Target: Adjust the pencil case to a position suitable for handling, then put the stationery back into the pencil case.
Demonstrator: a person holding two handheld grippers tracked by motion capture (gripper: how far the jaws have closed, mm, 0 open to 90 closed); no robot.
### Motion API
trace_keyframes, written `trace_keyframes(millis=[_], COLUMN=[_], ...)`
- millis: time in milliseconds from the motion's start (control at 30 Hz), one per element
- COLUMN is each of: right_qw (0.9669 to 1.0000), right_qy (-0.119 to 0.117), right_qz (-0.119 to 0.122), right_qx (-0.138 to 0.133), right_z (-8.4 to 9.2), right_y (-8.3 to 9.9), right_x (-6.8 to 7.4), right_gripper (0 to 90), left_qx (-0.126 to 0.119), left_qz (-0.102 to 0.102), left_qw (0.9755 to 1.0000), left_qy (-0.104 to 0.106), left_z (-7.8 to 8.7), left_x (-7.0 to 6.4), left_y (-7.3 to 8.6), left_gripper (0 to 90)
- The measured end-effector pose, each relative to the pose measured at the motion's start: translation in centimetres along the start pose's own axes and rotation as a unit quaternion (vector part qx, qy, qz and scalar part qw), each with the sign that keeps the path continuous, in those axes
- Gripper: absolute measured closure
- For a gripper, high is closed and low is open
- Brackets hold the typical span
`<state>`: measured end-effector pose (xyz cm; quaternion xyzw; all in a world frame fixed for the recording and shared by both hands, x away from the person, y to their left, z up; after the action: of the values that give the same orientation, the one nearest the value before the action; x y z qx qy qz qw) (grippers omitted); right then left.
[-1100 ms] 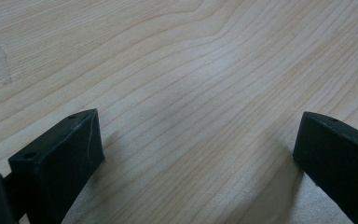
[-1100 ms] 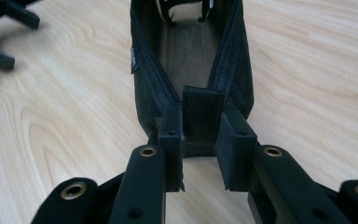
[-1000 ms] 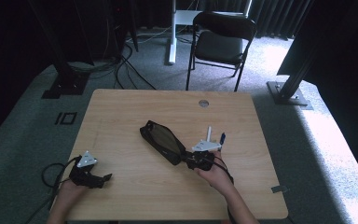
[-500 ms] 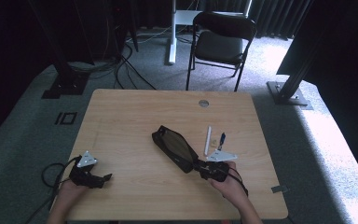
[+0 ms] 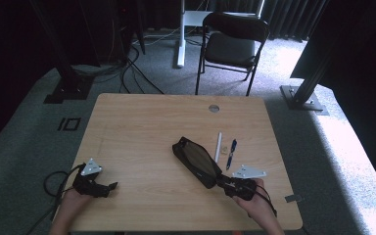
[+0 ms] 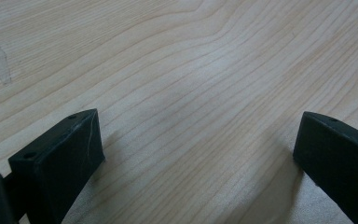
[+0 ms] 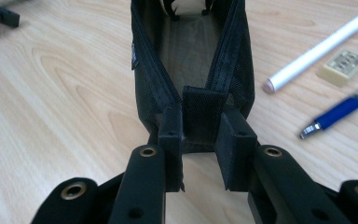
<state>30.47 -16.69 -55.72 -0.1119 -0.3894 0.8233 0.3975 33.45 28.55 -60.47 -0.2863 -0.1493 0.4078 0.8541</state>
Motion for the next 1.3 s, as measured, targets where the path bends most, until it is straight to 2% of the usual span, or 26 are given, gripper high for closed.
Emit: trace_keyframes(millis=[367, 500, 700, 833, 867, 900, 933, 1033, 1067, 1167, 1300], right_qw=[0.9999, 1.0000, 0.9983, 0.9964, 0.9964, 0.9954, 0.9936, 0.9906, 0.9885, 0.9836, 0.9813], right_qy=[0.002, -0.004, -0.015, 0.015, 0.015, 0.023, 0.058, 0.091, 0.103, 0.123, 0.133], right_qz=[-0.010, -0.005, -0.020, -0.044, -0.044, -0.056, -0.071, -0.092, -0.103, -0.129, -0.139], right_qx=[-0.002, -0.006, -0.052, -0.071, -0.071, -0.074, -0.065, -0.044, -0.041, -0.028, -0.013], right_z=[1.7, 2.0, 3.4, 3.9, 3.9, 3.8, 3.2, 1.7, 1.1, -0.8, -2.5], right_y=[1.6, 1.3, -0.8, -2.3, -2.3, -2.6, -2.8, -2.9, -2.9, -2.7, -2.8], right_x=[-0.4, -0.2, -0.4, -2.4, -2.4, -3.2, -4.9, -7.2, -7.9, -9.7, -10.7], right_gripper=[73.0, 68.0, 59.2, 56.0, 56.0, 56.8, 56.5, 53.2, 53.3, 51.9, 50.8], left_qx=[0.000, 0.000, 0.000, 0.001, 0.001, 0.001, 0.001, 0.001, 0.001, 0.001, 0.001], left_qz=[0.000, 0.000, 0.000, 0.000, 0.000, 0.000, 0.000, 0.000, 0.000, 0.000, 0.000], left_qw=[1.0000, 1.0000, 1.0000, 1.0000, 1.0000, 1.0000, 1.0000, 1.0000, 1.0000, 1.0000, 1.0000], left_qy=[0.000, 0.000, 0.000, 0.000, 0.000, 0.000, 0.000, 0.000, 0.000, 0.000, 0.000], left_z=[0.0, 0.0, 0.0, 0.0, 0.0, 0.0, 0.0, 0.0, 0.0, 0.0, 0.0], left_x=[0.0, 0.0, 0.0, 0.0, 0.0, 0.0, 0.0, 0.0, 0.0, 0.0, 0.0], left_y=[0.0, 0.0, 0.0, 0.0, 0.0, 0.0, 0.0, 0.0, 0.0, 0.0, 0.0], left_gripper=[1.7, 1.7, 1.6, 1.6, 1.6, 1.6, 1.6, 1.6, 1.7, 1.7, 1.6])
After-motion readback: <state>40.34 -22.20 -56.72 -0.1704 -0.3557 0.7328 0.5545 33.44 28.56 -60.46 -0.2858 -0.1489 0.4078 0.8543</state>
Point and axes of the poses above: each handheld gripper's, and its own axes: z roughly backward along the jaws, y roughly out of its underside, x roughly to its left, the point moved 7 cm from there along -z, roughly forward along the jaws, and after that the axes turned 6 degrees about x, right-handed, at the moved point
